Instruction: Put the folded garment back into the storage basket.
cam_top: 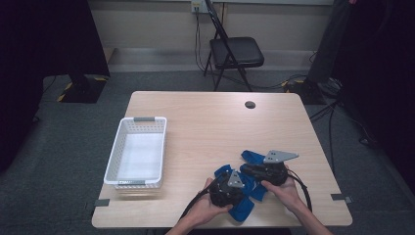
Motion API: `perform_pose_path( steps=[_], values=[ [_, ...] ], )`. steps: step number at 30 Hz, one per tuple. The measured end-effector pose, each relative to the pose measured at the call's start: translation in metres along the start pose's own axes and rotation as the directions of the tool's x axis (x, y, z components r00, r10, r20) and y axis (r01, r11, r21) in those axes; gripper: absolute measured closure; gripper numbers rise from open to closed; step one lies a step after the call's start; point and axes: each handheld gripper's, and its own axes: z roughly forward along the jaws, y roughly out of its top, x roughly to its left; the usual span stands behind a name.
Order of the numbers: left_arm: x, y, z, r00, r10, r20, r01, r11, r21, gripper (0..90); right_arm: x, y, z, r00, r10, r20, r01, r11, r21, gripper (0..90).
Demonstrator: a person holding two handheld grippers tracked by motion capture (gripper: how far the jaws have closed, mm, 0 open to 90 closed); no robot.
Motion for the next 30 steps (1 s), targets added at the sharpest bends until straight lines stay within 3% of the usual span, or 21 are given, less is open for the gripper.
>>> perform_pose_path(
  steps=[7, 14, 18, 23, 27, 30],
  values=[
    [0.012, 0.004, -0.023, 0.9990, -0.037, -0.024, 0.034, 0.9936, -0.108, 67.9, 0.003, -0.006, 0.007, 1.0000, -0.006, -0.002, 0.006, 0.999, 0.043, 69.9],
    [0.033, 0.011, -0.031, 0.9918, -0.115, -0.055, 0.106, 0.9828, -0.151, 55.6, -0.002, 0.000, -0.017, 0.9990, 0.023, 0.039, -0.023, 1.000, -0.012, 55.2],
    [0.046, 0.018, -0.030, 0.9859, -0.153, -0.068, 0.139, 0.9744, -0.177, 52.4, -0.007, 0.000, -0.036, 0.9970, 0.046, 0.062, -0.042, 0.997, -0.064, 50.8],
    [0.061, 0.031, -0.022, 0.9772, -0.201, -0.070, 0.184, 0.9642, -0.191, 48.8, -0.011, -0.008, -0.061, 0.9959, 0.062, 0.066, -0.056, 0.994, -0.089, 50.3],
    [0.074, 0.042, -0.013, 0.9668, -0.251, -0.050, 0.235, 0.9473, -0.218, 46.5, -0.011, -0.021, -0.070, 0.9962, 0.059, 0.064, -0.055, 0.996, -0.063, 52.3],
    [0.080, 0.050, -0.004, 0.9652, -0.260, -0.032, 0.247, 0.9441, -0.219, 43.5, -0.012, -0.033, -0.071, 0.9962, 0.068, 0.054, -0.066, 0.997, -0.040, 52.9]
  ],
)
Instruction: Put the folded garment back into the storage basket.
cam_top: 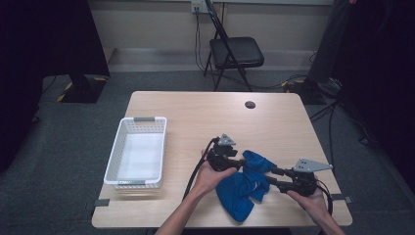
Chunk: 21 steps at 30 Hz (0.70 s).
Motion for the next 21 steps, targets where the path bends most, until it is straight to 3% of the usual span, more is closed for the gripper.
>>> perform_pose_path(
  steps=[8, 9, 10, 11, 13, 15, 18, 21],
  values=[
    [-0.009, 0.010, 0.038, 0.9984, 0.034, 0.046, -0.036, 0.9978, 0.055, 40.0, -0.001, -0.016, 0.012, 0.9997, -0.003, -0.024, 0.005, 0.997, 0.074, 53.2],
    [-0.010, 0.010, 0.041, 0.9971, 0.050, 0.058, -0.054, 0.9957, 0.075, 43.4, 0.000, -0.016, 0.013, 0.9997, -0.003, -0.025, 0.005, 0.997, 0.079, 53.3],
    [-0.012, 0.009, 0.045, 0.9968, 0.076, 0.024, -0.078, 0.9920, 0.099, 51.2, 0.000, -0.017, 0.013, 0.9996, -0.005, -0.028, 0.007, 0.997, 0.080, 53.2],
    [-0.012, 0.008, 0.047, 0.9971, 0.075, 0.005, -0.075, 0.9904, 0.116, 55.9, 0.001, -0.017, 0.014, 0.9995, -0.011, -0.028, 0.013, 0.996, 0.086, 53.0],
    [-0.009, 0.007, 0.044, 0.9982, 0.058, 0.017, -0.059, 0.9944, 0.088, 73.7, 0.001, -0.017, 0.014, 0.9994, -0.014, -0.031, 0.016, 0.996, 0.086, 53.0],
    [-0.006, 0.007, 0.037, 0.9985, 0.053, 0.014, -0.054, 0.9968, 0.059, 82.3, 0.000, -0.018, 0.015, 0.9994, -0.013, -0.031, 0.016, 0.996, 0.086, 53.0],
    [-0.004, 0.008, 0.022, 0.9988, 0.049, 0.000, -0.049, 0.9987, 0.013, 85.4, -0.001, -0.019, 0.019, 0.9992, -0.013, -0.037, 0.017, 0.995, 0.097, 52.8],
    [0.000, 0.008, 0.009, 0.9982, 0.053, -0.028, -0.053, 0.9986, -0.003, 86.5, -0.001, -0.019, 0.023, 0.9992, -0.013, -0.038, 0.017, 0.994, 0.107, 52.2]
  ],
)
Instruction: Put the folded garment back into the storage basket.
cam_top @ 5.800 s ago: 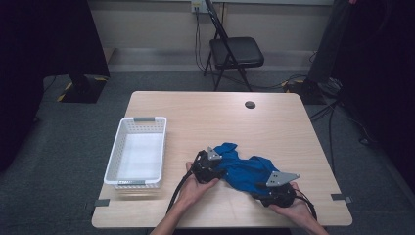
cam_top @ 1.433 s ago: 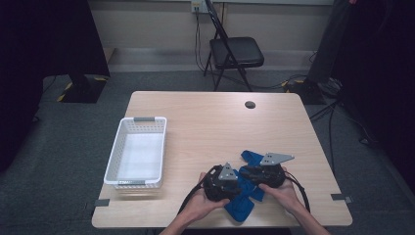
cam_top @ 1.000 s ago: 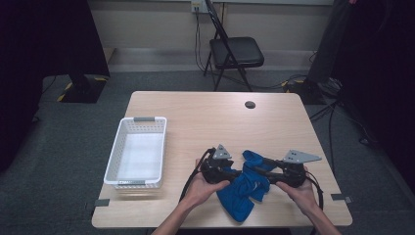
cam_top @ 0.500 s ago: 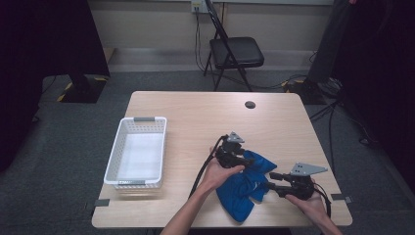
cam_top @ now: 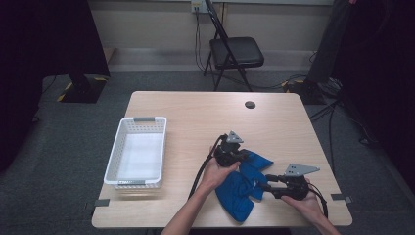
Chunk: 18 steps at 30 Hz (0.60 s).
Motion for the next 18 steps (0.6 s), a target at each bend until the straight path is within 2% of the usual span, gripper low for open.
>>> perform_pose_path(
  steps=[1, 3, 6, 9, 14, 15, 17, 18],
  values=[
    [0.002, 0.000, -0.003, 1.0000, 0.001, -0.002, -0.001, 1.0000, -0.005, 86.6, 0.000, 0.000, 0.000, 1.0000, 0.002, 0.000, -0.002, 1.000, -0.002, 52.1],
    [0.006, -0.002, -0.012, 0.9992, -0.030, 0.028, 0.031, 0.9987, -0.040, 86.6, -0.001, 0.001, 0.001, 0.9999, 0.009, -0.007, -0.009, 1.000, -0.006, 53.1],
    [0.010, -0.003, -0.023, 0.9974, -0.049, 0.053, 0.053, 0.9954, -0.080, 86.7, -0.002, 0.003, 0.006, 0.9999, 0.010, -0.011, -0.010, 1.000, -0.007, 53.8],
    [0.010, -0.002, -0.031, 0.9989, -0.033, 0.034, 0.036, 0.9958, -0.085, 86.7, -0.007, 0.012, 0.019, 0.9999, 0.009, 0.006, -0.009, 1.000, -0.008, 52.9],
    [0.012, -0.003, -0.040, 0.9988, -0.036, 0.033, 0.038, 0.9951, -0.091, 86.8, -0.014, 0.025, 0.038, 1.0000, 0.000, -0.002, 0.000, 1.000, -0.016, 53.0],
    [0.012, -0.004, -0.042, 0.9991, -0.036, 0.021, 0.038, 0.9947, -0.095, 86.8, -0.014, 0.027, 0.040, 0.9999, -0.007, -0.009, 0.007, 1.000, -0.015, 54.8],
    [0.013, -0.005, -0.045, 0.9988, -0.042, 0.024, 0.045, 0.9935, -0.104, 86.8, -0.013, 0.032, 0.047, 0.9998, -0.018, -0.013, 0.018, 1.000, -0.009, 60.0],
    [0.014, -0.006, -0.046, 0.9989, -0.043, 0.020, 0.045, 0.9931, -0.108, 86.8, -0.012, 0.033, 0.050, 0.9996, -0.015, -0.024, 0.014, 1.000, -0.013, 66.7]
  ],
)
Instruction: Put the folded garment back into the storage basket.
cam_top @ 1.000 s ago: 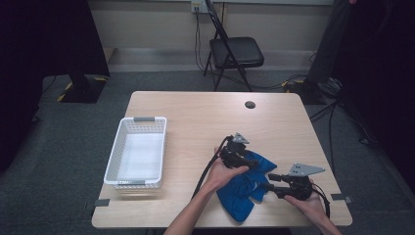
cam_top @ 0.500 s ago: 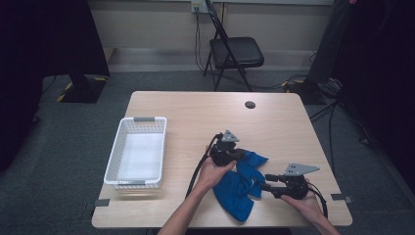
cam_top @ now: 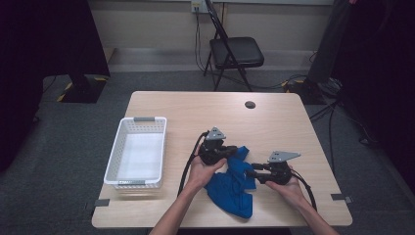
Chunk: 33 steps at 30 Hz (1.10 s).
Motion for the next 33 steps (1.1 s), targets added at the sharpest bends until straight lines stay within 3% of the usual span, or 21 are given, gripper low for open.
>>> perform_pose_path(
  steps=[2, 4, 8, 16, 24, 26, 33],
  values=[
    [0.001, -0.001, -0.004, 1.0000, -0.002, -0.010, 0.002, 1.0000, -0.006, 86.8, 0.002, 0.001, 0.002, 0.9999, -0.007, -0.014, 0.007, 1.000, 0.003, 79.2],
    [0.002, -0.003, -0.008, 0.9997, -0.010, -0.021, 0.010, 0.9998, -0.018, 86.9, 0.003, 0.002, -0.001, 0.9998, -0.007, -0.018, 0.007, 1.000, -0.006, 83.4],
    [-0.001, -0.003, -0.017, 0.9988, 0.004, -0.048, -0.006, 0.9991, -0.042, 87.1, 0.002, 0.007, -0.018, 1.0000, 0.004, -0.001, -0.005, 0.998, -0.063, 84.3],
    [-0.024, 0.013, -0.033, 0.9961, 0.057, -0.067, -0.063, 0.9930, -0.099, 87.1, 0.007, 0.020, -0.042, 0.9995, 0.009, 0.029, -0.004, 0.991, -0.137, 84.6],
    [-0.028, 0.018, -0.045, 0.9940, 0.024, -0.107, -0.040, 0.9874, -0.153, 87.1, 0.009, 0.042, -0.065, 0.9980, -0.016, 0.061, 0.027, 0.980, -0.195, 84.7],
    [-0.027, 0.017, -0.048, 0.9952, 0.005, -0.098, -0.022, 0.9855, -0.168, 87.1, 0.011, 0.049, -0.072, 0.9978, -0.023, 0.063, 0.036, 0.978, -0.207, 84.6],
    [-0.043, 0.015, -0.062, 0.9956, 0.012, -0.093, -0.030, 0.9796, -0.199, 87.1, 0.023, 0.060, -0.089, 0.9955, -0.061, 0.073, 0.077, 0.968, -0.238, 84.7]
  ],
)
